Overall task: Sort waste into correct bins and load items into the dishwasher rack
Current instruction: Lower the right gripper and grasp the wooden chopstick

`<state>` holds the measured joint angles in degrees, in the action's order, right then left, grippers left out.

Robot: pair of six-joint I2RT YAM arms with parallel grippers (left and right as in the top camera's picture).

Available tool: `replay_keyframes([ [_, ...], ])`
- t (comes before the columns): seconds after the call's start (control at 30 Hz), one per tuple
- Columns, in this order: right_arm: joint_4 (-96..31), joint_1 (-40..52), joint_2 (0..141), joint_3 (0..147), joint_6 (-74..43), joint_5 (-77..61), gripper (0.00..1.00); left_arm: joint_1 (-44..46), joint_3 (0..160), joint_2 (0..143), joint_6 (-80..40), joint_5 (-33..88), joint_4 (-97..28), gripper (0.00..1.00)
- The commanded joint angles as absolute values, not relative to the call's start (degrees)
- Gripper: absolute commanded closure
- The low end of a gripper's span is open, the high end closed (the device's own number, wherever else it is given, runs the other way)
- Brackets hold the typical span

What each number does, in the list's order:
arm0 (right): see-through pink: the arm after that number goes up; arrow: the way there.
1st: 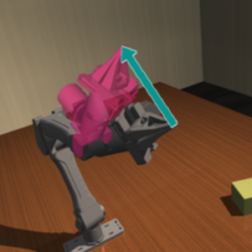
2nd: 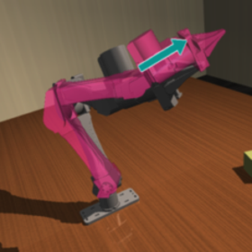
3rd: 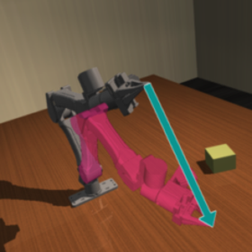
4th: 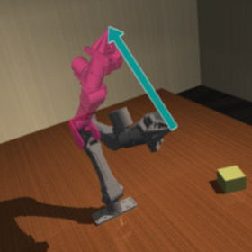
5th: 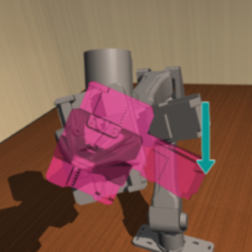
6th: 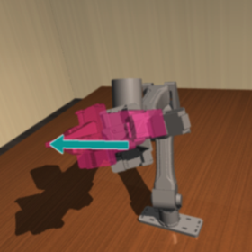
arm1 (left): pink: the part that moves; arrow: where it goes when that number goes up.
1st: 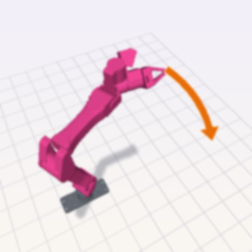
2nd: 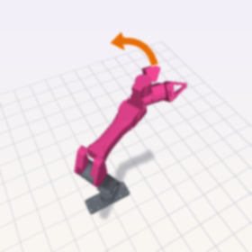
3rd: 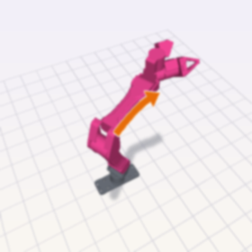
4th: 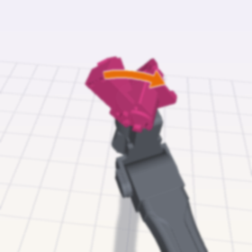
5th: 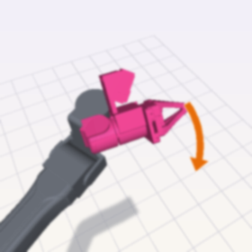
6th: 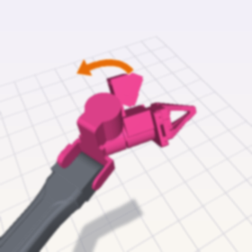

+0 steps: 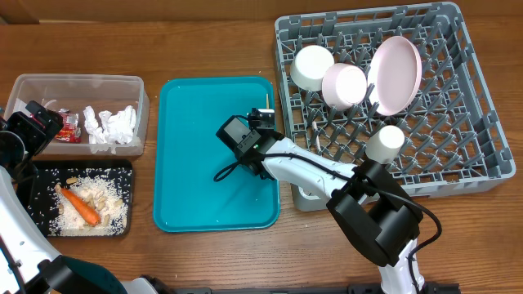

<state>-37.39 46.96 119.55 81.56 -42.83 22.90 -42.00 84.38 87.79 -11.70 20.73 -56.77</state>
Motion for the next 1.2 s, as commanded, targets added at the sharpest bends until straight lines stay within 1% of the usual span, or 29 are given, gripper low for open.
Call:
replay_keyframes([
  [0.0, -36.9, 46.7, 120.7, 80.9, -43.1, 23.0, 0.42, -42.0, 85.7, 87.9, -12.0, 20.3, -56.7, 0.00],
  [0.43, -36.1, 46.8, 121.9, 80.9, -43.1, 20.1, 0.43, -42.0, 85.7, 87.9, -12.0, 20.3, -56.7, 0.00],
  [0.5, -36.2, 46.8, 121.9, 80.9, -43.1, 19.8, 0.48, -42.0, 85.7, 87.9, -12.0, 20.3, -56.7, 0.00],
  [0.63, -36.2, 46.7, 121.9, 81.0, -41.5, 19.9, 0.65, -42.0, 85.7, 87.9, -12.0, 20.3, -56.7, 0.00],
  [0.7, -36.2, 46.8, 121.9, 81.0, -41.0, 19.8, 0.67, -42.0, 85.7, 87.9, -12.0, 20.3, -56.7, 0.00],
  [0.97, -36.2, 46.8, 121.9, 81.0, -40.2, 19.8, 0.67, -42.0, 85.7, 87.9, -12.0, 20.3, -56.7, 0.00],
  [1.07, -36.2, 46.8, 121.9, 81.0, -40.2, 19.8, 0.75, -42.0, 85.7, 87.9, -12.0, 20.3, -56.7, 0.00],
  [1.17, -36.3, 46.8, 121.9, 81.0, -40.2, 19.8, 0.76, -42.0, 85.7, 87.9, -12.0, 20.3, -56.7, 0.00],
])
